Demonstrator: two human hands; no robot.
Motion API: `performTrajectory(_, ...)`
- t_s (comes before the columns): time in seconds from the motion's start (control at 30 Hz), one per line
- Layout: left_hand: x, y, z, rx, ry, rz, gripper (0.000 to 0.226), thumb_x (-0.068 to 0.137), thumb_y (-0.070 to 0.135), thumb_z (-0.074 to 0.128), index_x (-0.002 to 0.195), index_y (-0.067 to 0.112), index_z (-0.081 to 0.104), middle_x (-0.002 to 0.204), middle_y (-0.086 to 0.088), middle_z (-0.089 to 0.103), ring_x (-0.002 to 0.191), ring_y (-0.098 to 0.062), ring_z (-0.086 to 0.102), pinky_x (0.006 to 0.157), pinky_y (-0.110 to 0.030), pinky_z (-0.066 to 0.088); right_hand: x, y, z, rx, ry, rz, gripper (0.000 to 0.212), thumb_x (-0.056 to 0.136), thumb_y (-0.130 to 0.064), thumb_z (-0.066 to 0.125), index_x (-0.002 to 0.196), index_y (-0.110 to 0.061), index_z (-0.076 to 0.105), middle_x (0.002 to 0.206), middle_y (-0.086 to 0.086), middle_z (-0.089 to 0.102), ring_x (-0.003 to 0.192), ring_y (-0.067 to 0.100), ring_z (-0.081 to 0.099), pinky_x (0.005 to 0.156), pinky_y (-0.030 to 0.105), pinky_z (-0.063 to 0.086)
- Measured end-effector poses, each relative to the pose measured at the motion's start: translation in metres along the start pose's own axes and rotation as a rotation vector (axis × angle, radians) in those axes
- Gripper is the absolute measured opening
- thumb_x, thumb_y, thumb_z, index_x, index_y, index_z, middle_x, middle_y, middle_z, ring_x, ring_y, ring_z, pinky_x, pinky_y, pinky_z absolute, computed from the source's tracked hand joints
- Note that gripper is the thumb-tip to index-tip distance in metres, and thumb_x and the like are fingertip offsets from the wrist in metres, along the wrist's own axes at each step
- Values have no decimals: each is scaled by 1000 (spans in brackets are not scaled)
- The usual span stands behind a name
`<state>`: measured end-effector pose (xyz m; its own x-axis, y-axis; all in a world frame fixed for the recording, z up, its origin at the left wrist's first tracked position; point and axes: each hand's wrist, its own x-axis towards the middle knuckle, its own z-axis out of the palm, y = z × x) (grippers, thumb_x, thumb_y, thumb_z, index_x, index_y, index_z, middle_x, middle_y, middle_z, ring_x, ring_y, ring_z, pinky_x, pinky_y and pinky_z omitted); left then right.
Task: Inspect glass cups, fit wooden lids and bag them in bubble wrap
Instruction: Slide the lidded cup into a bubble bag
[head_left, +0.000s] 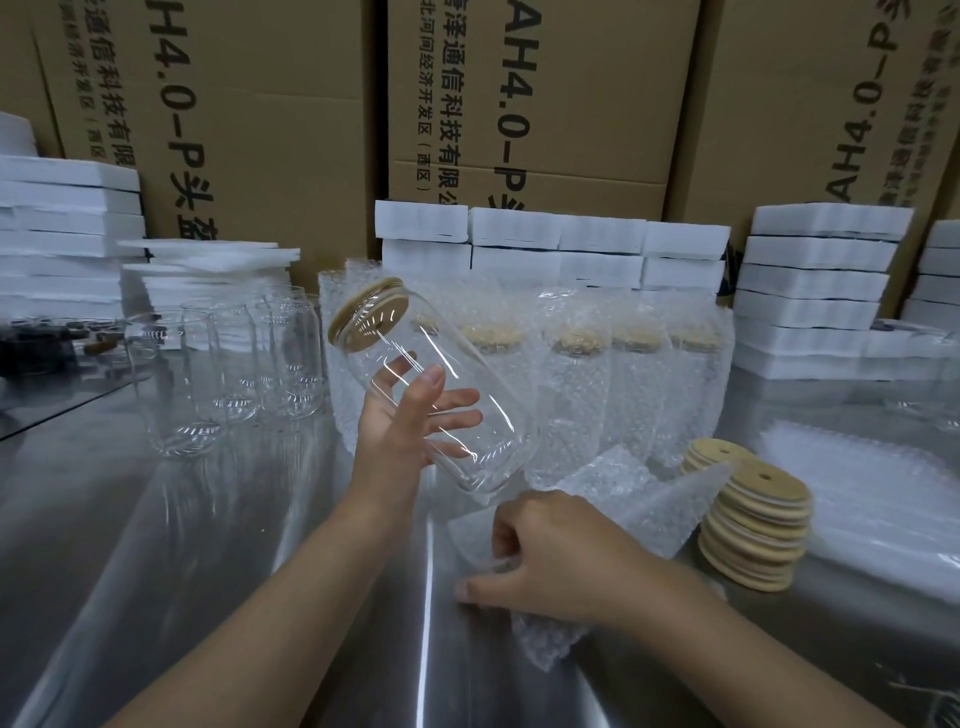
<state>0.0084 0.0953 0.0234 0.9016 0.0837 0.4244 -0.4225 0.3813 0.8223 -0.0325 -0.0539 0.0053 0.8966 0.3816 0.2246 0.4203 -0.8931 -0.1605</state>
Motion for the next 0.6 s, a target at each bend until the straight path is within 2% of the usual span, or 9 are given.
performTrajectory(0.1, -1, -1, -1, -3, -13, 3, 75, 53, 59, 65, 117, 25, 47, 82, -8, 76, 68, -17, 71, 50, -25, 54, 8, 0, 3, 115, 17, 63, 23, 79, -42, 64, 66, -23, 57, 75, -7, 62, 75, 11, 57, 64, 24, 37)
performTrajectory(0.2, 0, 0, 0, -24, -17, -12, 76, 51, 59, 65, 116, 25, 47, 81, -8, 76, 69, -19, 72, 50, -26, 54, 11, 13, -2, 453, -30, 203, 30, 83, -30, 68, 56, -19, 59, 51, -11, 53, 50, -3, 47, 54, 17, 37)
performTrajectory(0.3, -1, -1, 0, -46, -22, -40, 74, 50, 60, 65, 114, 27, 48, 85, -10, 76, 72, -21, 72, 50, -27, 54, 10, 23, -2, 759, -11, 325, 33, 86, -20, 67, 54, -16, 59, 44, -10, 47, 39, 0, 41, 44, 12, 34)
performTrajectory(0.33, -1, -2, 0, -54, -34, -55, 73, 50, 61, 65, 113, 28, 49, 88, -11, 75, 74, -22, 73, 52, -28, 55, 11, 24, 0, 877, 8, 361, 30, 86, -16, 66, 57, -13, 60, 46, -6, 48, 40, 2, 43, 43, 13, 36)
performTrajectory(0.4, -3, -5, 2, -75, -77, -112, 72, 49, 62, 65, 112, 30, 51, 94, -13, 75, 80, -25, 73, 58, -34, 57, 13, 26, 3, 1034, 59, 379, 21, 85, -12, 64, 66, -4, 65, 59, 5, 53, 54, 10, 51, 57, 17, 41)
performTrajectory(0.47, -6, -8, 3, -94, -123, -173, 73, 49, 61, 67, 113, 30, 51, 97, -16, 75, 83, -28, 73, 62, -39, 60, 14, 26, 6, 1183, 120, 339, 17, 87, -11, 62, 75, 0, 66, 74, 13, 56, 73, 21, 53, 73, 33, 42)
performTrajectory(0.5, -7, -9, 4, -89, -142, -185, 73, 49, 59, 68, 113, 30, 51, 97, -16, 75, 84, -28, 73, 65, -42, 60, 15, 27, 6, 1231, 157, 323, 18, 90, -13, 61, 76, -3, 66, 77, 14, 56, 76, 23, 52, 75, 37, 42)
performTrajectory(0.53, -7, -11, 4, -71, -157, -184, 72, 49, 58, 69, 113, 29, 51, 95, -15, 75, 83, -28, 73, 68, -44, 59, 14, 28, 5, 1222, 204, 313, 19, 92, -15, 61, 76, -4, 64, 76, 12, 55, 74, 22, 52, 71, 36, 43)
performTrajectory(0.6, -7, -12, 4, -24, -171, -159, 72, 51, 56, 70, 114, 29, 49, 90, -12, 75, 79, -25, 72, 67, -42, 58, 13, 29, 2, 1071, 291, 313, 24, 93, -19, 60, 80, 0, 59, 65, 4, 51, 61, 17, 48, 53, 26, 41)
